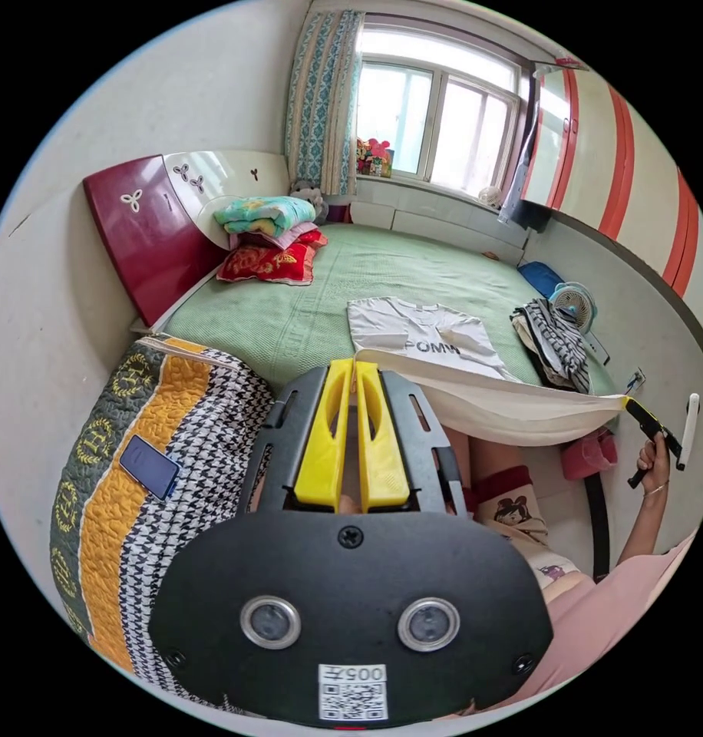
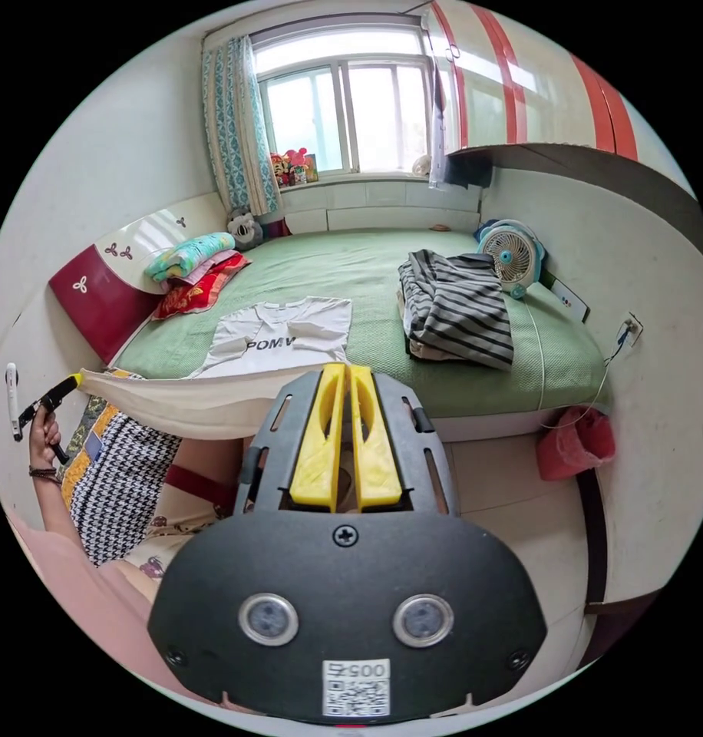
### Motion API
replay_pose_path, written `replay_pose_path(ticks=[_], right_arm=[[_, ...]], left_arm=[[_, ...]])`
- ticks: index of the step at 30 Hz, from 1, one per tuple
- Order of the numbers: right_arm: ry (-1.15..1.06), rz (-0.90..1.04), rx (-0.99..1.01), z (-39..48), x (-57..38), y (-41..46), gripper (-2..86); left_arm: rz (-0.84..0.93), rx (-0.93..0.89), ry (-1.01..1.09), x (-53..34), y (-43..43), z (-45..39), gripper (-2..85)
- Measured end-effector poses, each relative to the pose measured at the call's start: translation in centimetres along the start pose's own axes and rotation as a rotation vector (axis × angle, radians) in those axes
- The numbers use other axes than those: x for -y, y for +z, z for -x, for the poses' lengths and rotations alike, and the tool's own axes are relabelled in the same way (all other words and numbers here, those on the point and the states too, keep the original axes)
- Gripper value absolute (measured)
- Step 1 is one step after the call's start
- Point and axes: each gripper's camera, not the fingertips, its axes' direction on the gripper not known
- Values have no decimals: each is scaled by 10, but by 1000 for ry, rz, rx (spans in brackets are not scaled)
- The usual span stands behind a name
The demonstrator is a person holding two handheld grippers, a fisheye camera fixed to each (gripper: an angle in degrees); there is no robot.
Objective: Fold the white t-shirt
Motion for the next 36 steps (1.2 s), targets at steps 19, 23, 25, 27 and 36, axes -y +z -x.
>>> replay_pose_path(ticks=[19, 23, 25, 27, 36], right_arm=[[27, 50, 5, 1, 64, 99, -16], [13, 47, 22, 4, 96, 135, -16], [-3, 47, 12, 8, 111, 152, -16], [-30, 45, -9, 14, 126, 171, -17], [-115, 82, -39, 31, 244, 323, -16]], left_arm=[[69, 10, 47, 80, 85, -5, 4], [84, 32, 66, 115, 118, -9, 4], [88, 51, 88, 139, 145, -13, 4], [97, 61, 105, 159, 168, -16, 4], [222, 50, 135, 289, 343, -13, 12]])
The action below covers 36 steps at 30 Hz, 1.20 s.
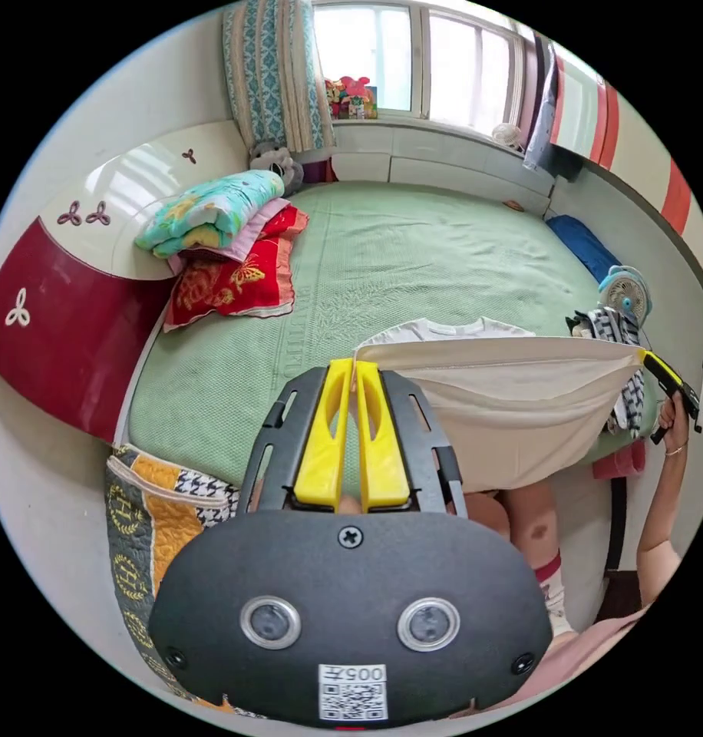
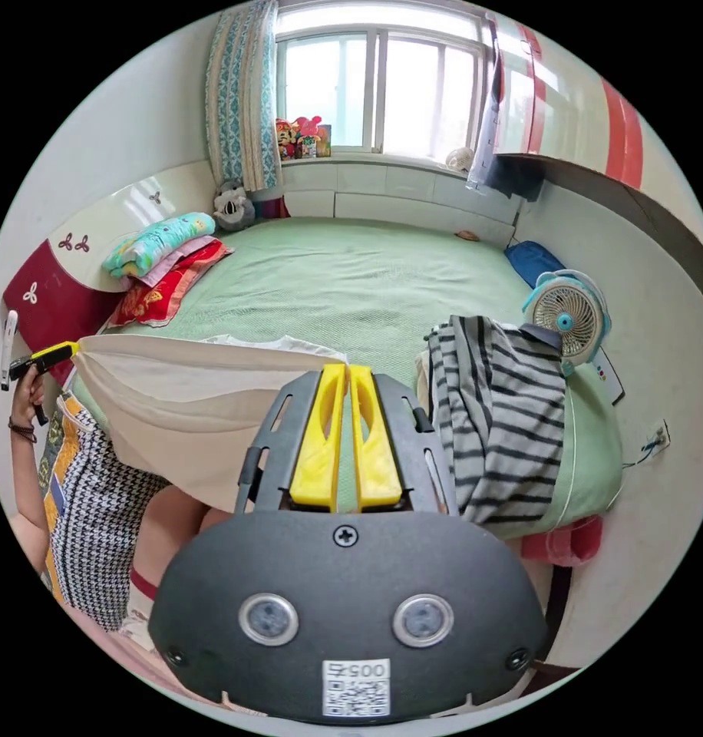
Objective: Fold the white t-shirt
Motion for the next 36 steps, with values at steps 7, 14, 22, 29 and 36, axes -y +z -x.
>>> replay_pose_path(ticks=[7, 14, 22, 29, 36], right_arm=[[50, 160, 22, -1, 119, 217, 17], [144, 258, 156, -17, 65, 312, 77], [37, 378, 202, -14, -61, 295, 123], [71, 426, 228, 9, -101, 321, 112], [-20, 413, 114, 58, -102, 333, 8]], left_arm=[[135, 127, -176, 127, 180, 17, 51], [205, 8, -118, 96, 266, 16, 60], [300, -182, -7, -26, 296, 10, 84], [349, -199, -58, -64, 340, -9, 89], [334, -45, -16, -50, 342, -35, 36]])
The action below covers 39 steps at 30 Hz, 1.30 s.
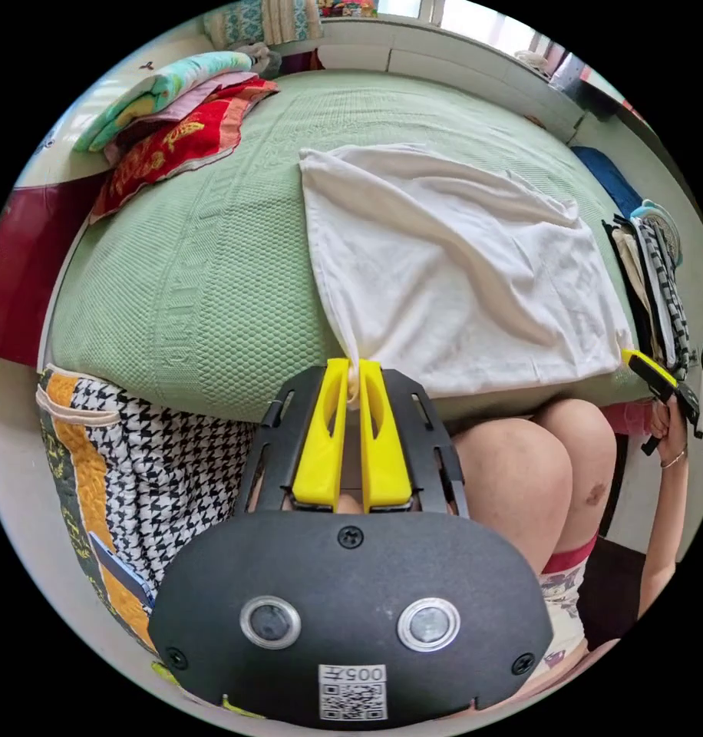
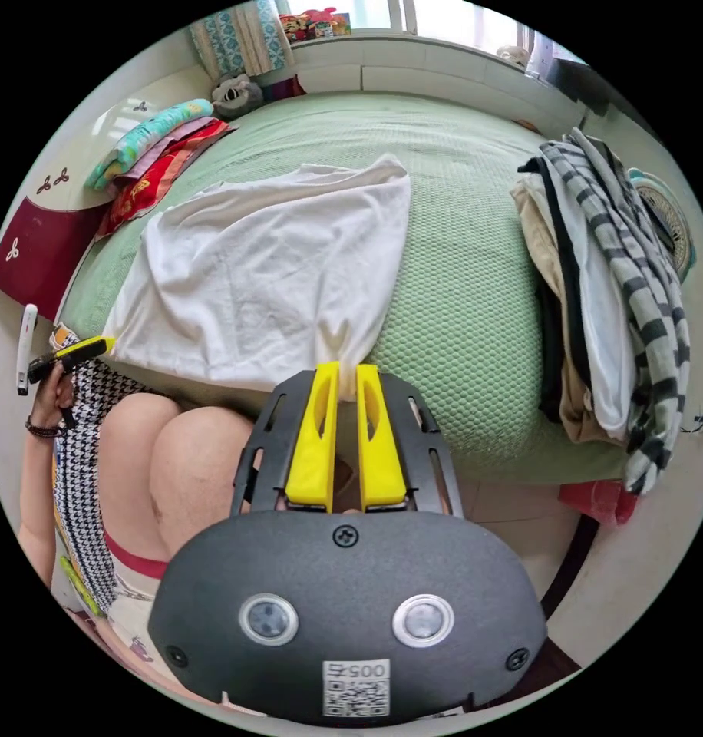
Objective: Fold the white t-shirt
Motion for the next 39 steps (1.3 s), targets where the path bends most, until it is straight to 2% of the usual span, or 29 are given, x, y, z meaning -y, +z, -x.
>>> replay_pose_path(ticks=[2, 5, 10, 14, 18, 23, 26, 33, 39], right_arm=[[5, -48, -39, -2, -1, -14, -3], [39, -85, 18, -17, -11, -23, -9], [86, -42, 51, -30, -37, 10, -6], [78, -15, 33, -35, -47, 24, 31], [26, -85, 15, -37, -38, 1, 64], [-38, -188, 26, -22, 28, -19, 83], [-61, -182, 17, -9, 79, -7, 82], [-62, -105, 8, 13, 178, 39, 83], [-94, 68, -138, 28, 212, 107, 66]], left_arm=[[-36, -7, 15, -1, -13, 0, 30], [-56, -42, 8, -7, -20, 5, 24], [17, -56, -46, -27, 26, 16, 28], [15, -16, -84, -35, 33, 28, 21], [-81, 73, -103, -25, 6, 43, 10], [-189, -5, -47, 29, -18, 38, 52], [-221, 4, -4, 75, -21, 23, 68], [-134, 4, 81, 181, 8, -10, 88], [-5, 59, 105, 215, 70, -27, 96]])
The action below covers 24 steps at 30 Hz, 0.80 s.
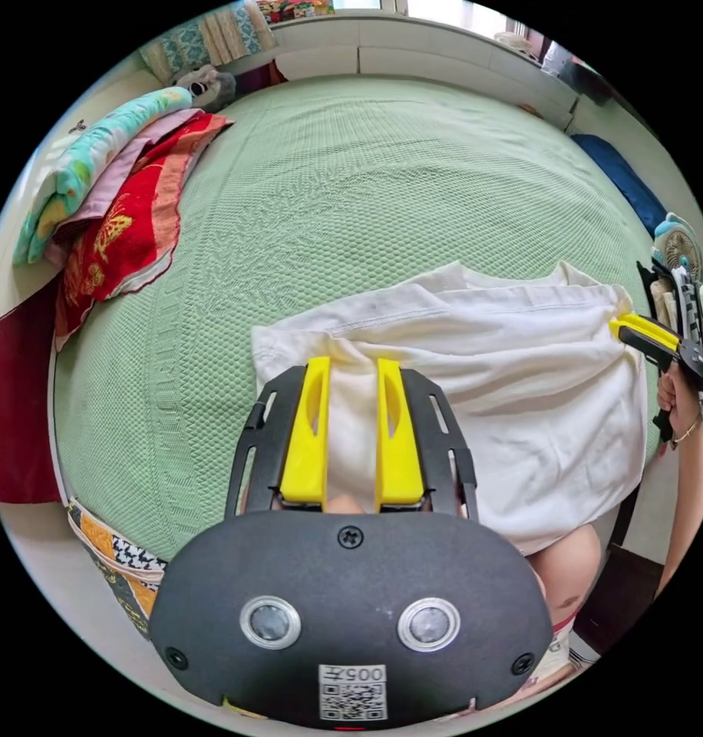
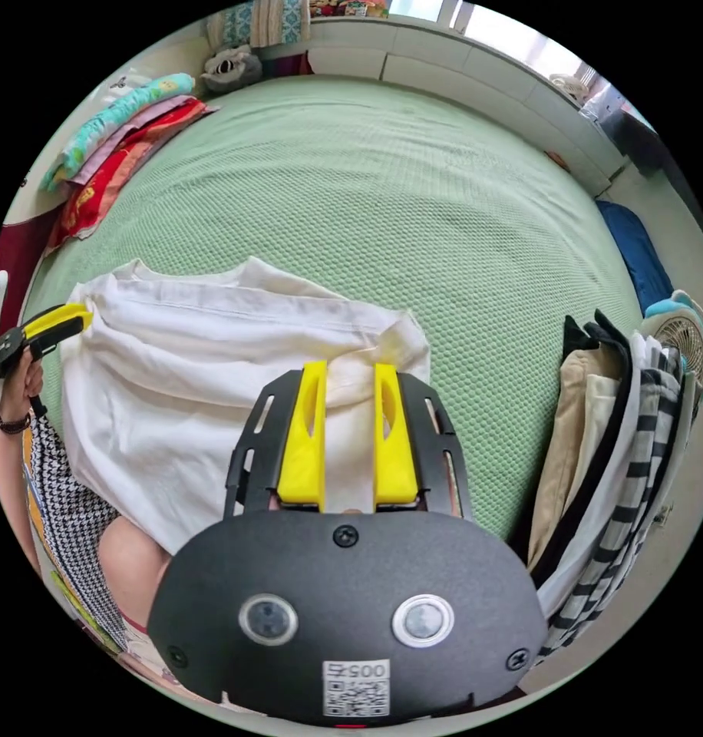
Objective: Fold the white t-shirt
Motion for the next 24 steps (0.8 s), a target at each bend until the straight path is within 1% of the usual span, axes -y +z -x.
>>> replay_pose_path(ticks=[2, 4, 8, 13, 17, 18, 20, 22, 24], right_arm=[[2, -30, 0, 0, -5, 8, 47], [35, -60, 5, -5, -10, 3, 15], [51, -131, 74, -22, -17, -18, -13], [145, -220, 197, -46, -5, -45, -14], [230, -213, 260, -59, 16, -30, -4], [245, -206, 256, -60, 19, -25, 1], [310, -129, 222, -67, 27, -3, 22], [337, -98, 185, -71, 29, 3, 36], [337, -139, 172, -75, 23, -6, 44]], left_arm=[[-25, -9, -12, -3, -1, 1, 84], [-55, -11, 1, -9, -7, 2, 32], [-97, -33, 26, -17, -23, 7, 13], [-194, -108, 5, -19, -59, 21, 7], [-180, -137, -79, -9, -51, 33, 7], [-170, -137, -118, -6, -43, 37, 7], [-142, -133, -178, -2, -31, 41, 7], [-166, -116, -220, -3, -31, 44, 5], [-217, -80, -235, -11, -43, 44, 2]])
